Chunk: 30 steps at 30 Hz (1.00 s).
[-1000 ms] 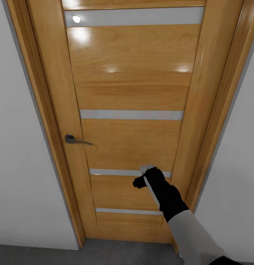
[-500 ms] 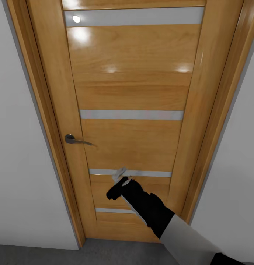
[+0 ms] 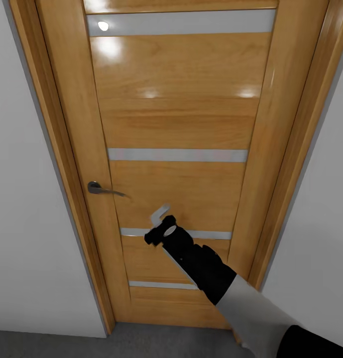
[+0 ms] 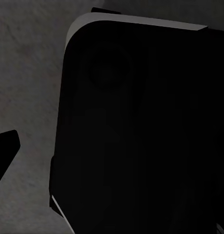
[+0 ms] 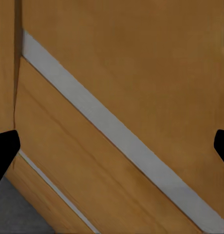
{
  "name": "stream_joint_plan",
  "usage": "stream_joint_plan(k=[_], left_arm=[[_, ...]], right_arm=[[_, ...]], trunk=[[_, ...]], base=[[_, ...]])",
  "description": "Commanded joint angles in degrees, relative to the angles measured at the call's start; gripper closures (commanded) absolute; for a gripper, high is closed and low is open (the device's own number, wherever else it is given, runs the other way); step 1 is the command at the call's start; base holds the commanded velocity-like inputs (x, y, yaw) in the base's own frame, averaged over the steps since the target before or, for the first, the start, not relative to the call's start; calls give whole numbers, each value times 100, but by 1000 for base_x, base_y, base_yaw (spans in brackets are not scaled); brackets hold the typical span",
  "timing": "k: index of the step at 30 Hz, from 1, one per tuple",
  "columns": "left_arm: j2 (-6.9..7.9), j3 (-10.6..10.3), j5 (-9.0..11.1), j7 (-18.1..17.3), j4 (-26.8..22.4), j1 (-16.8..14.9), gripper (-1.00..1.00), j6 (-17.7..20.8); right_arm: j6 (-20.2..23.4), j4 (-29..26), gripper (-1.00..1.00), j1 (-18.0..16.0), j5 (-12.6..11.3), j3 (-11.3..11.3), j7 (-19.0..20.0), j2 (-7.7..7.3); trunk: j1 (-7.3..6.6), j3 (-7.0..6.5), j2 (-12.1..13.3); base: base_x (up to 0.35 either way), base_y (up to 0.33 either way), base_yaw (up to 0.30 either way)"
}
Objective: Move the two storage containers from the living room to the garage. In the garage, place one container on the floor and stack the other container on top of it (either order is fine).
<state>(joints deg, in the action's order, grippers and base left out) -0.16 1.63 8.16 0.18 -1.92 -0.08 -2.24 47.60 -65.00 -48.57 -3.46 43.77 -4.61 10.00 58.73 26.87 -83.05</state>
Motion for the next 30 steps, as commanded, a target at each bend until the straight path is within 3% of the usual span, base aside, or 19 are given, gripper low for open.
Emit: stream_joint_plan(k=[1, 12, 30], left_arm=[[-1, 12, 37, 3, -1, -1, -100, -13], [-1, 12, 37, 0, -1, -1, -100, -13], [-1, 12, 36, 0, -1, -1, -100, -13]], right_arm=[[22, -13, -100, -31, -29, 12, -82, 0], [-21, -30, -100, -30, 18, 34, -435, 0], [-209, -28, -100, -30, 28, 81, -569, 0]], trunk=[[0, 6, -3], [0, 6, -3], [0, 6, -3]], base=[[0, 0, 0], [60, 0, 0], [286, 0, 0]])
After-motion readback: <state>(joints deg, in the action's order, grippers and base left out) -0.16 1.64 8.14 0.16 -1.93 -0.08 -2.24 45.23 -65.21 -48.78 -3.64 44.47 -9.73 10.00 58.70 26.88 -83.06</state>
